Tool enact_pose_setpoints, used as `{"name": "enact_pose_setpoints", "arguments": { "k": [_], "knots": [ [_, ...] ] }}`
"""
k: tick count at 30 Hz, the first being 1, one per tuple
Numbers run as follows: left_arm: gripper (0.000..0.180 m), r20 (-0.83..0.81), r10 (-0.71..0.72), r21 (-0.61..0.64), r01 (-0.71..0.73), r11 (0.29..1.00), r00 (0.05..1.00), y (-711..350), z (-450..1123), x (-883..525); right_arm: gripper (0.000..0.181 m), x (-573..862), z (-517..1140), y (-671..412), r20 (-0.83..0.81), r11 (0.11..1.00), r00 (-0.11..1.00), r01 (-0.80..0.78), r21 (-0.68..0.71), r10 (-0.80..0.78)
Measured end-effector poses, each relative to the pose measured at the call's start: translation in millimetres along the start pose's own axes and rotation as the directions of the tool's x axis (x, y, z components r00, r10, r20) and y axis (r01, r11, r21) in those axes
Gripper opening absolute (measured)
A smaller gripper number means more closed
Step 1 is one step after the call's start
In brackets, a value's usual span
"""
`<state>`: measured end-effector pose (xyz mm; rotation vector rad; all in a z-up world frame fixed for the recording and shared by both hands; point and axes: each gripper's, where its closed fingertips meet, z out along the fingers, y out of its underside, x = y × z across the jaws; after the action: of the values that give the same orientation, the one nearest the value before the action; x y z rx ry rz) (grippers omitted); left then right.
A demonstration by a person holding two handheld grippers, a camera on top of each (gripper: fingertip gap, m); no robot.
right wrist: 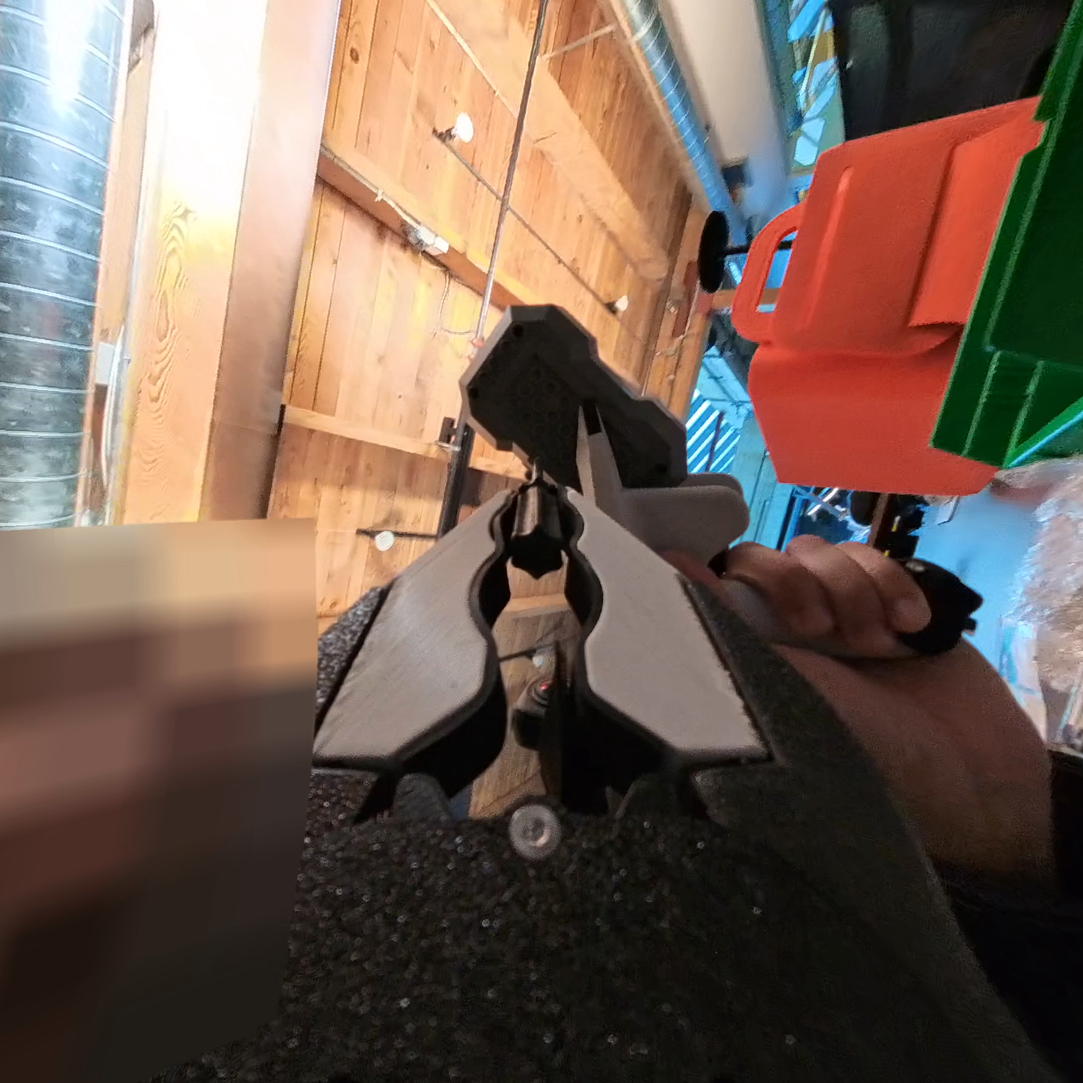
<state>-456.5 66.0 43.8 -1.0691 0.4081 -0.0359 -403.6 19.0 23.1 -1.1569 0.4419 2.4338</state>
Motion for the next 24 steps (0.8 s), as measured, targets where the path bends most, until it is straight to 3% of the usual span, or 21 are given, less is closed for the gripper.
{"name": "enact_pose_setpoints", "arguments": {
  "k": [4, 7, 9, 10, 11, 12, 14, 16, 17, 18, 20, 24],
  "knots": [
    [0.043, -0.017, 0.016, 0.023, -0.016, 1.000, 1.000, -10.1, -2.1, -0.3, 0.011, -8.8, 0.8, 5.1, 0.000, 0.999, 1.000, -0.003, -0.038, 0.003],
    [0.043, -0.053, -0.057, -0.034, 0.055, 0.998, 0.997, 4.0, 2.6, 3.8, 0.011, -4.3, -4.6, -5.5, -0.114, 0.976, 0.972, 0.197, -0.098, -0.207],
    [0.042, -0.097, -0.137, -0.136, 0.123, 0.983, 0.986, 26.8, 9.5, 10.8, 0.012, 1.5, -13.6, -18.6, -0.206, 0.883, 0.865, 0.417, -0.217, -0.458],
    [0.044, -0.116, -0.198, -0.204, 0.172, 0.964, 0.973, 41.4, 12.7, 15.6, 0.010, -5.0, -15.6, -27.9, -0.196, 0.800, 0.781, 0.541, -0.261, -0.593],
    [0.044, -0.145, -0.278, -0.275, 0.231, 0.933, 0.950, 55.9, 15.2, 23.3, 0.011, -5.7, -17.1, -34.0, -0.174, 0.650, 0.637, 0.668, -0.363, -0.751],
    [0.044, -0.176, -0.366, -0.350, 0.290, 0.891, 0.914, 70.0, 16.5, 33.3, 0.011, -4.8, -19.2, -42.0, -0.133, 0.450, 0.443, 0.761, -0.467, -0.887],
    [0.044, -0.210, -0.520, -0.509, 0.362, 0.781, 0.828, 98.0, 15.7, 54.7, 0.011, -8.9, -21.3, -53.1, 0.076, -0.062, -0.022, 0.814, -0.577, -0.997],
    [0.044, -0.218, -0.659, -0.628, 0.414, 0.659, 0.719, 116.4, 10.2, 75.0, 0.011, -5.1, -29.3, -52.5, 0.352, -0.584, -0.468, 0.595, -0.553, -0.810],
    [0.044, -0.220, -0.713, -0.658, 0.438, 0.612, 0.666, 119.4, 7.6, 82.9, 0.011, 3.3, -37.5, -50.0, 0.487, -0.771, -0.606, 0.405, -0.491, -0.629],
    [0.044, -0.225, -0.746, -0.686, 0.442, 0.578, 0.627, 121.5, 4.9, 90.2, 0.011, 16.2, -48.2, -50.0, 0.597, -0.874, -0.657, 0.219, -0.433, -0.460],
    [0.043, -0.238, -0.748, -0.724, 0.400, 0.562, 0.620, 127.2, 0.3, 101.1, 0.010, 31.4, -61.8, -57.9, 0.670, -0.931, -0.694, 0.002, -0.365, -0.265],
    [0.044, -0.288, -0.688, -0.732, 0.309, 0.607, 0.667, 130.8, -4.4, 113.3, 0.011, 33.7, -65.8, -55.0, 0.660, -0.923, -0.687, 0.044, -0.382, -0.305]
  ]
}}
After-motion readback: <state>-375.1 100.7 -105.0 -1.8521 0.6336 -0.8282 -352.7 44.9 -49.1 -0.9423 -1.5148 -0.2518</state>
